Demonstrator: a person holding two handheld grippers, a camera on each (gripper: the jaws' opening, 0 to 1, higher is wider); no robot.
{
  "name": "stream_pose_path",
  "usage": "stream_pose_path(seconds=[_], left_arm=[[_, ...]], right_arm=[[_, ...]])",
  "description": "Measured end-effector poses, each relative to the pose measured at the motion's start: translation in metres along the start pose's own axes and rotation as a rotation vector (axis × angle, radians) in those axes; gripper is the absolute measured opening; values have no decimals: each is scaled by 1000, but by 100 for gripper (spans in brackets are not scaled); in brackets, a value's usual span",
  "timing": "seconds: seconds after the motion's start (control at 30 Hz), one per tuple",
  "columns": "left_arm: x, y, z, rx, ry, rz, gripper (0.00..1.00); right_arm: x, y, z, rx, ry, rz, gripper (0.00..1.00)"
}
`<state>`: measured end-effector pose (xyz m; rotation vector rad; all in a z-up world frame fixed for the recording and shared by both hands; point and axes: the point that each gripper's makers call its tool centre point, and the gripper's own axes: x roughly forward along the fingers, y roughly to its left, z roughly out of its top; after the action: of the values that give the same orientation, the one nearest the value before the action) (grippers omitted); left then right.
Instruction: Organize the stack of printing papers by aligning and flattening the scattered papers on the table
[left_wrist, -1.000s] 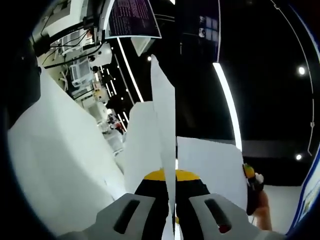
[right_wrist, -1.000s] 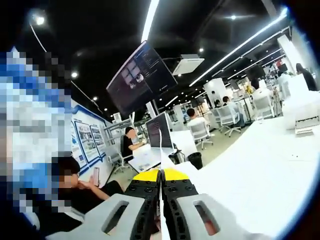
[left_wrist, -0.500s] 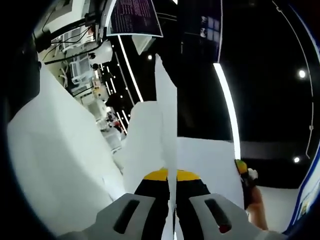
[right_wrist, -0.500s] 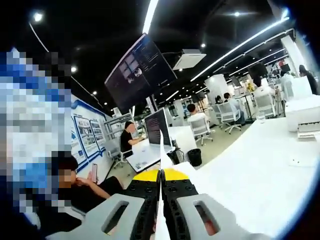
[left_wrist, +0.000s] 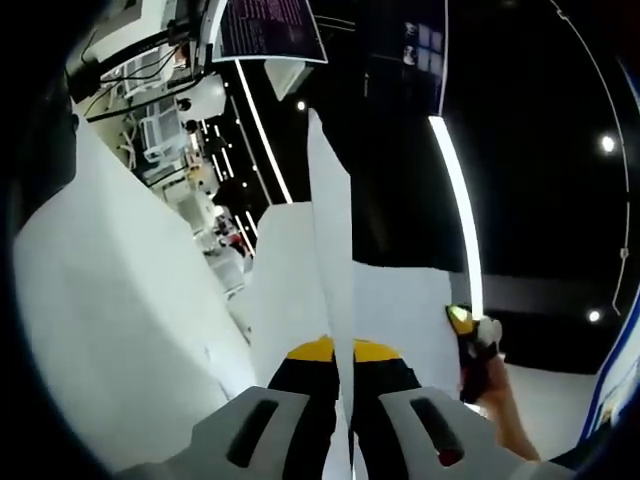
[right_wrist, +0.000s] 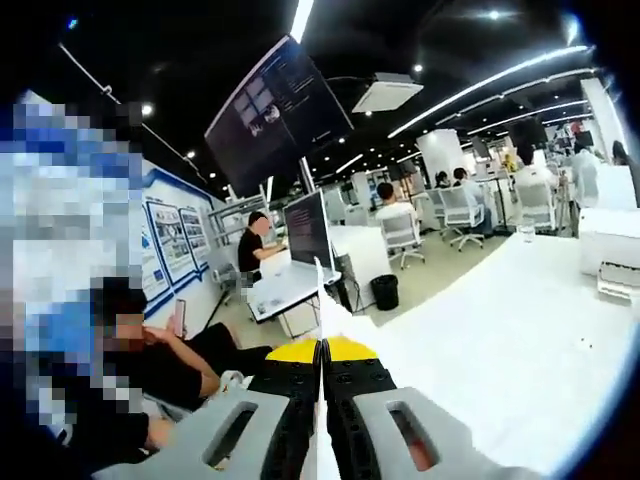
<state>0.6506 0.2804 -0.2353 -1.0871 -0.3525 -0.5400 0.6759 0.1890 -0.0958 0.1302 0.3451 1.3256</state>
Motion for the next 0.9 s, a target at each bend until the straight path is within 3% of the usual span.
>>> stream_pose_path(seconds=[0.23,0.57,0.8,0.9], left_arm=[[0,-1,-1,-7,1,-5,8],[1,-3,-3,-27,11,-15,10],[1,-4,-4,-33,14,-19,10],[2,-4,-4,-32,15,-19,10]], right_arm=[[6,-7,-4,-114,34,-19,0],[23,-18,1,-146,16,-40,0],[36,-24,-3,-176,40,-53,0],[45,-22,-9,-256,74,-55,0]])
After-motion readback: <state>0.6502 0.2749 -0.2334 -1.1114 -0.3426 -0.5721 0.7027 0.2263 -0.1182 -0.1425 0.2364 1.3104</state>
